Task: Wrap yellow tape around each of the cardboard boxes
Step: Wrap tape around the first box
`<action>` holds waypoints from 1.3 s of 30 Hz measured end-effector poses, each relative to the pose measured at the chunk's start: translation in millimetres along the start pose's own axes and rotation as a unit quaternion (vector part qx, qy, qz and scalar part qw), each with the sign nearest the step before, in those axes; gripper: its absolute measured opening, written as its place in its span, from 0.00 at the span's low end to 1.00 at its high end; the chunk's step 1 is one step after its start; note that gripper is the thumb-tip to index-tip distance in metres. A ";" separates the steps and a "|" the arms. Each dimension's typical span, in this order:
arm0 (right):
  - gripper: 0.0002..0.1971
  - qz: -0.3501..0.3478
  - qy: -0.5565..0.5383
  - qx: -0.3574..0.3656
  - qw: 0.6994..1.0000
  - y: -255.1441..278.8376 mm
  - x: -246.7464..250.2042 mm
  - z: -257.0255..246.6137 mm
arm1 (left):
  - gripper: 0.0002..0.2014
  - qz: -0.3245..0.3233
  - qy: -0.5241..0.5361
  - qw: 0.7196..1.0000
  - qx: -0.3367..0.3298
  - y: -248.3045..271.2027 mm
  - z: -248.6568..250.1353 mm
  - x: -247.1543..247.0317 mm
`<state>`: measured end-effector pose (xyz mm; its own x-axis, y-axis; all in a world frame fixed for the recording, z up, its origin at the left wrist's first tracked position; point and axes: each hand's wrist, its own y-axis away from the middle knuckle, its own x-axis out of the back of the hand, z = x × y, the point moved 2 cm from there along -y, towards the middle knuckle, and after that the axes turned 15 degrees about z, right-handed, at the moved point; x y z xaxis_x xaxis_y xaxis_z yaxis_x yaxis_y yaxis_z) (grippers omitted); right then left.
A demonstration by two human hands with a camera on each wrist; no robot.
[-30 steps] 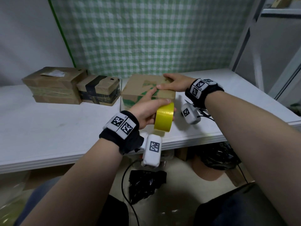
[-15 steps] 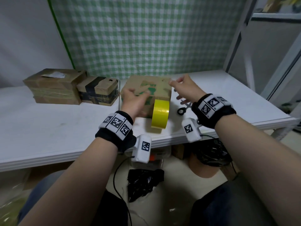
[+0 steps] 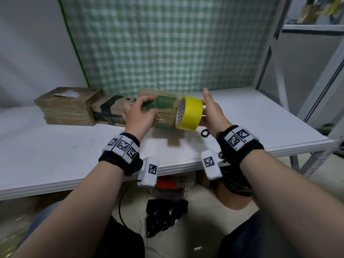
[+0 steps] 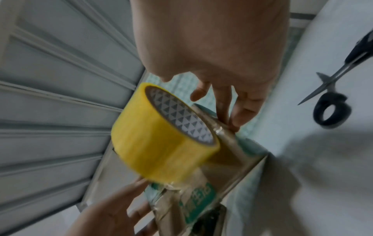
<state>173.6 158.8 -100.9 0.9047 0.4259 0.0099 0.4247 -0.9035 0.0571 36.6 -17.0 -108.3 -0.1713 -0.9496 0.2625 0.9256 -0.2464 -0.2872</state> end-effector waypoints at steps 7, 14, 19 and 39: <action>0.35 -0.014 -0.041 0.084 0.996 12.6 -3.1 -29.3 | 0.29 0.029 -0.008 0.999 -0.013 -2.1 22.3 9.3; 0.18 -0.063 0.058 0.179 0.980 25.3 -1.9 -42.4 | 0.28 -0.007 0.034 0.999 0.008 -11.1 20.3 12.6; 0.15 -0.059 0.066 0.201 0.976 10.3 -6.0 -35.0 | 0.34 -0.031 -0.142 0.986 -0.078 -13.4 24.8 7.8; 0.44 -0.028 0.020 0.246 0.969 15.6 -4.3 -53.6 | 0.22 -0.038 -0.143 0.962 -0.229 -29.7 23.5 -15.1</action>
<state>174.5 145.4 -46.6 0.8824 0.4667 0.0593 0.4454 -0.7882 -0.4247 19.6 9.1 -82.0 -0.0724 -0.8491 0.5232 0.6576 -0.4350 -0.6151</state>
